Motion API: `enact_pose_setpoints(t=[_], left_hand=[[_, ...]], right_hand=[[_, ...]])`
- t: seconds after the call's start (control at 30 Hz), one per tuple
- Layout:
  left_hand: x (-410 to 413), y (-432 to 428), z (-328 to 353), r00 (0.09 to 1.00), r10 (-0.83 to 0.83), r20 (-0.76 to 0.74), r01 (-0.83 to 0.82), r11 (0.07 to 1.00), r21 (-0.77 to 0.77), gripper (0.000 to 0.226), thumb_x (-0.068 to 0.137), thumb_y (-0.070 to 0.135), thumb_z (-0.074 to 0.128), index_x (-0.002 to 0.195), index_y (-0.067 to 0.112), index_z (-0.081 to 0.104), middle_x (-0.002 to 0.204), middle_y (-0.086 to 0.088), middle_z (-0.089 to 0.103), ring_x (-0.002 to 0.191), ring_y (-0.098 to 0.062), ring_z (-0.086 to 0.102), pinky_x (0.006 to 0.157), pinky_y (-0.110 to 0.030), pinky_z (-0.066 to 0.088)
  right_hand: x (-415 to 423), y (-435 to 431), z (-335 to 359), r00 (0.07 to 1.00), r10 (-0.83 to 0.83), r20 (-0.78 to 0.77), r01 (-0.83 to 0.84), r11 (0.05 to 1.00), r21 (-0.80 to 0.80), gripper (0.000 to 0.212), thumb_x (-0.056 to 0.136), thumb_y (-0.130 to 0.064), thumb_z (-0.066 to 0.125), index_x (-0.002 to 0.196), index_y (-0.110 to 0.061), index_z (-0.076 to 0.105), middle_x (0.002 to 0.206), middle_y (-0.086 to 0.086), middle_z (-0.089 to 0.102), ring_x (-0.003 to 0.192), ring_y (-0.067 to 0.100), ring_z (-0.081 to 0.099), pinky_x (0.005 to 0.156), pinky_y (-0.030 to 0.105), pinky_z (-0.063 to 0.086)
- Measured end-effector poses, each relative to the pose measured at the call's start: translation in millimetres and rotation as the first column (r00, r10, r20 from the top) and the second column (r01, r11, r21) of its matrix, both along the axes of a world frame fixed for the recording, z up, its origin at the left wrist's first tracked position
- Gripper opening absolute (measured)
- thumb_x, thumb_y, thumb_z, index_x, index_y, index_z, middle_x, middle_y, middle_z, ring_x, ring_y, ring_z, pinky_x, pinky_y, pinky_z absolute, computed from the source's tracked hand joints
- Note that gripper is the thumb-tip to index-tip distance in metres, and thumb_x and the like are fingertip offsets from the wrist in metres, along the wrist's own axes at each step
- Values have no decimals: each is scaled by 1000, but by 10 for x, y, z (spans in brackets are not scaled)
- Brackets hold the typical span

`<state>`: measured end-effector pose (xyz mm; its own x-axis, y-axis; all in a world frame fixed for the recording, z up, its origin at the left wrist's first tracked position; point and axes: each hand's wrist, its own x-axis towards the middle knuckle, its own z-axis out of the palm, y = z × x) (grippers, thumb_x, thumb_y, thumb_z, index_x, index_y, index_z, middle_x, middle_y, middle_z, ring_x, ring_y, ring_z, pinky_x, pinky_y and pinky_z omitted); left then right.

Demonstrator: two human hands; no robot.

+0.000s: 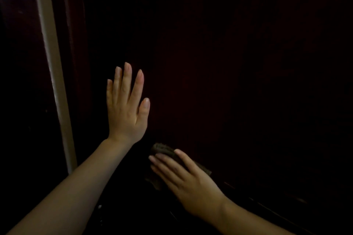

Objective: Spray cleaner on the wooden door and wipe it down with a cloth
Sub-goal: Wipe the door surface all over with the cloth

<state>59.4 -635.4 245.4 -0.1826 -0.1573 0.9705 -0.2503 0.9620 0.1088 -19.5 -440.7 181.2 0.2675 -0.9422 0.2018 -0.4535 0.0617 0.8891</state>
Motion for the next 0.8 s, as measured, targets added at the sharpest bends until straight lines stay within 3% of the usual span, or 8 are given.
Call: enact_pose_setpoints(t=[0.13, 0.27, 0.37, 0.47, 0.6, 0.7, 0.73, 0.8], left_hand=[[-7, 7, -4, 1000, -7, 8, 7, 1000, 28, 51, 100, 41, 10, 148, 32, -4, 155, 6, -8, 144, -17, -4, 117, -40, -2], [41, 164, -7, 998, -5, 55, -5, 982, 188, 52, 100, 42, 9, 147, 26, -5, 155, 0, -8, 143, -12, -11, 117, -32, -8], [103, 322, 10, 995, -52, 82, 21, 939, 344, 50, 99, 43, 11, 142, 30, -10, 150, 11, -16, 137, 1, -20, 114, -24, -11], [161, 445, 84, 988, -98, 116, 34, 888, 458, 46, 102, 35, 16, 137, 32, -13, 146, 17, -20, 135, 2, -21, 115, -27, -8], [138, 469, 83, 986, -130, 104, 63, 869, 491, 47, 97, 47, 11, 135, 40, -16, 142, 24, -27, 132, 7, -27, 114, -26, -10], [96, 433, 18, 985, -122, 120, 54, 888, 457, 49, 91, 58, 2, 130, 46, -24, 138, 26, -38, 131, 7, -31, 108, -17, -20], [75, 426, -1, 987, -116, 115, 54, 896, 441, 50, 89, 57, 1, 130, 46, -25, 138, 26, -39, 132, 5, -31, 107, -16, -22], [29, 400, -36, 991, -99, 88, 58, 920, 388, 52, 92, 55, 1, 135, 42, -25, 142, 22, -36, 136, -1, -27, 108, -17, -22]], right_hand=[[-155, 263, 337, 993, 79, 88, -65, 986, -153, 57, 89, -29, 18, 141, -8, 30, 151, 14, 14, 143, 32, -5, 114, 52, -11], [-186, 386, 573, 996, 42, 73, -25, 977, -210, 58, 98, -36, 22, 145, -2, 18, 152, 21, -1, 141, 37, -14, 112, 54, -16], [-95, 323, 528, 991, 19, 131, 14, 970, -243, 66, 95, -41, 19, 146, 0, 8, 150, 25, -12, 138, 40, -20, 108, 57, -20], [-38, 261, 428, 995, 31, 97, -8, 973, -229, 69, 97, -44, 16, 144, 3, -4, 147, 28, -21, 135, 42, -24, 104, 60, -26], [-83, 83, 244, 989, 75, 126, -54, 985, -164, 70, 93, -51, 31, 142, -4, 15, 148, 24, -4, 135, 41, -13, 105, 60, -22], [-75, -122, 45, 990, 90, 112, -77, 991, -109, 68, 86, -55, 46, 136, -11, 32, 146, 20, 9, 137, 37, 1, 110, 59, -16], [-63, -172, -13, 989, 102, 108, -90, 989, -114, 62, 87, -52, 47, 134, -13, 38, 145, 16, 15, 138, 34, 9, 111, 58, -13], [-61, -226, -131, 990, 92, 103, -75, 985, -156, 49, 95, -36, 28, 131, -9, 48, 144, 6, 27, 139, 29, 16, 113, 56, -10]])
